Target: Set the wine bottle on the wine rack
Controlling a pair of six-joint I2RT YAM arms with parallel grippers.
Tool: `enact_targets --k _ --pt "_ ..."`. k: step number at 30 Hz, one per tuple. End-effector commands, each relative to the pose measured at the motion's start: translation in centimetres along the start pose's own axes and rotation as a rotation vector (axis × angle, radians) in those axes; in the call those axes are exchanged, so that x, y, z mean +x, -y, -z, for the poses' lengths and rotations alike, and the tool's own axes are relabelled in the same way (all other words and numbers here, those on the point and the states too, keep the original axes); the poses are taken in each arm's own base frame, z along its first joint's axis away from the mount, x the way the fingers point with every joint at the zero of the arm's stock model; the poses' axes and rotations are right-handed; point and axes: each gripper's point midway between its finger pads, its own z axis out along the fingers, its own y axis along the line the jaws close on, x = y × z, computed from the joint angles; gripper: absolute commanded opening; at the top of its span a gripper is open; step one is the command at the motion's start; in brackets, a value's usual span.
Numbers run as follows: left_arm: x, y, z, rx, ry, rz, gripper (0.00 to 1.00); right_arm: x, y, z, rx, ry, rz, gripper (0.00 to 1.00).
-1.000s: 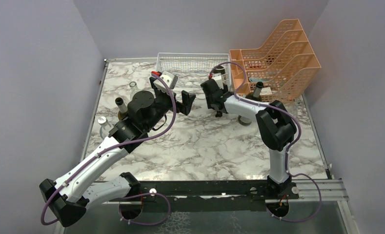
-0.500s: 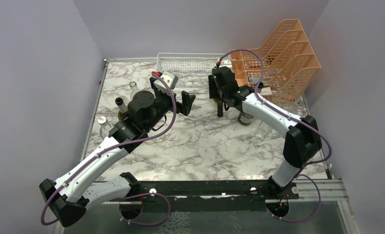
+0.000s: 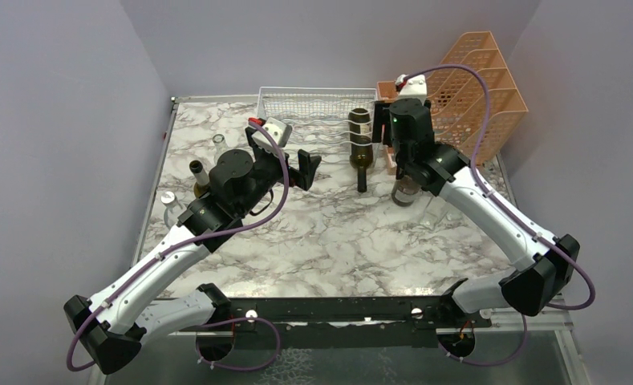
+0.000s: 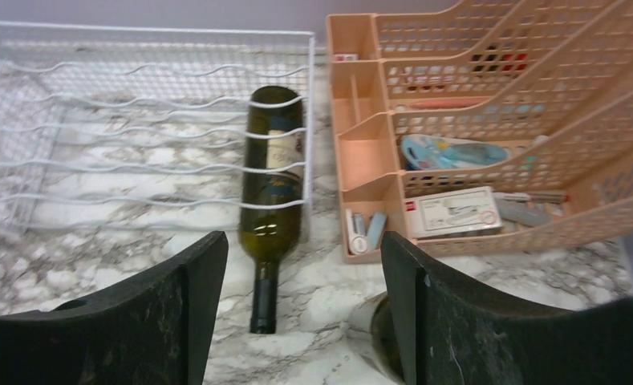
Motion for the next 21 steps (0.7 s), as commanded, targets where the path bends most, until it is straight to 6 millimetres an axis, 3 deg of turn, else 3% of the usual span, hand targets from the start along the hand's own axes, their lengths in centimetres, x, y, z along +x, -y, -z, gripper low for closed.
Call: enact_targets --k 1,9,15,21 --pt "-1.3 0.5 0.5 0.028 0.043 0.020 0.99 -1.6 5.2 0.6 0.211 0.042 0.019 0.74" --pt "-1.1 0.7 0.5 0.038 0.040 0.033 0.99 -1.0 10.2 0.6 0.333 0.009 -0.022 0.76" --pt "-0.9 1.0 0.4 0.052 0.038 0.043 0.99 2.4 9.8 0.4 0.279 -0.077 -0.043 0.75" --pt "-0.8 1.3 0.4 0.063 0.033 0.046 0.99 4.7 9.7 1.1 0.252 -0.121 -0.060 0.58"
